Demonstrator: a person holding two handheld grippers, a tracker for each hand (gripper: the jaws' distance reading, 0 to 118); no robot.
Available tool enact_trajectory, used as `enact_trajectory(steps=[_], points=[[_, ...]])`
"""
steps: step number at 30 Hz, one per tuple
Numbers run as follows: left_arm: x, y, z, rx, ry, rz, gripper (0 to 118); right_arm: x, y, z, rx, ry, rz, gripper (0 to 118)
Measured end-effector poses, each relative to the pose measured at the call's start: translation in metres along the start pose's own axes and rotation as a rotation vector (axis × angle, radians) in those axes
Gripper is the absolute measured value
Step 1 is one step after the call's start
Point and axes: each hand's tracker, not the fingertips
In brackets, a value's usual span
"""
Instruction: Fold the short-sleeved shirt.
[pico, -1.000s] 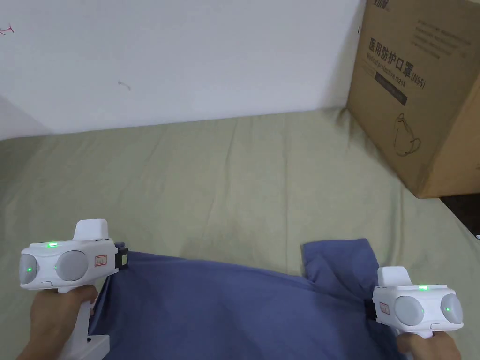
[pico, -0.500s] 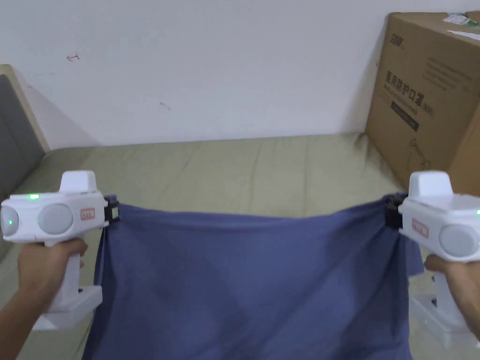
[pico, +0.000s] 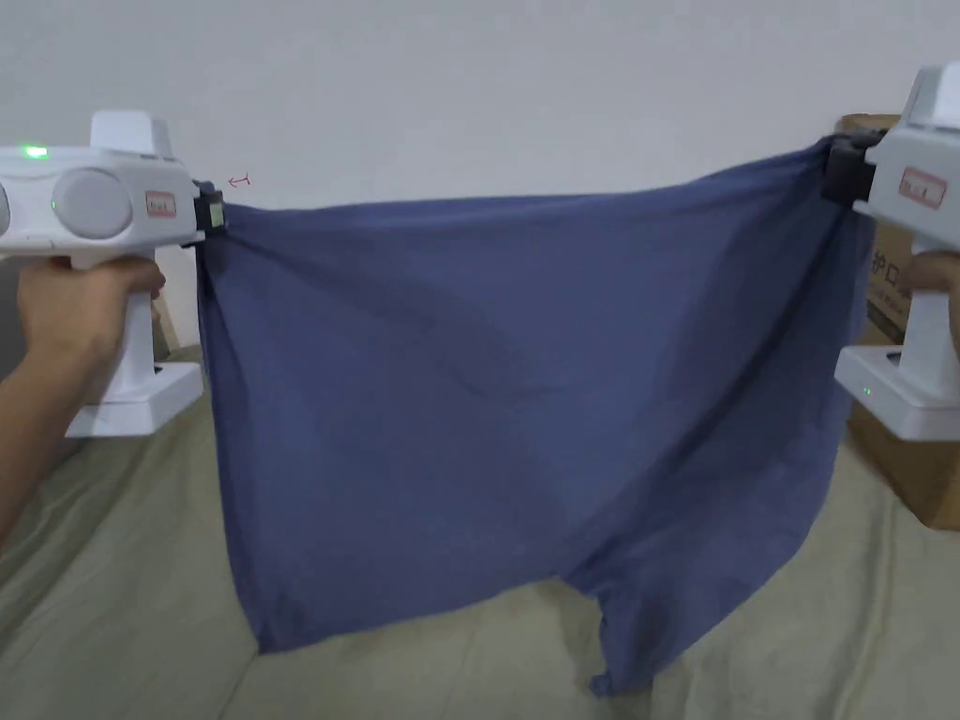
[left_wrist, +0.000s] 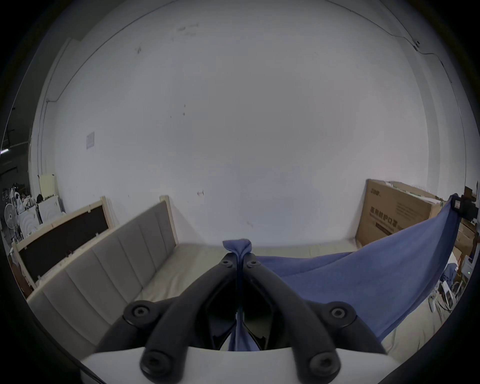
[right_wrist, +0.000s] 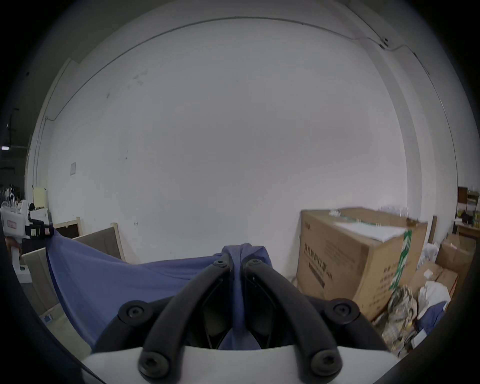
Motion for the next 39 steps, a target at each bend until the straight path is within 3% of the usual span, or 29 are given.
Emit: enact_trajectory(steps=[1, 9, 11, 14, 22, 30, 39], points=[[0.0, 0.003, -0.003, -0.014, -0.012, 0.05, 0, 0.0, 0.008, -0.004, 0.019, 0.001, 0.017, 3], [0.0, 0.002, -0.001, 0.028, 0.002, 0.047, 0, 0.013, 0.003, -0.04, 0.03, 0.014, 0.089, 3], [0.027, 0.002, -0.065, 0.015, -0.007, 0.053, 0, 0.019, -0.019, -0.048, 0.006, 0.018, 0.089, 3], [0.039, -0.03, -0.084, -0.011, 0.003, -0.004, 0, 0.028, -0.059, -0.061, -0.046, 0.028, 0.076, 3], [0.053, -0.137, -0.116, -0.153, -0.015, 0.004, 0, 0.041, -0.174, -0.071, -0.219, 0.033, -0.007, 3], [0.038, -0.247, -0.071, -0.272, -0.042, 0.061, 0, 0.044, -0.264, -0.013, -0.337, 0.075, -0.07, 3], [0.001, -0.368, 0.022, -0.448, -0.023, 0.105, 0, 0.033, -0.331, 0.113, -0.468, 0.106, -0.139, 3]])
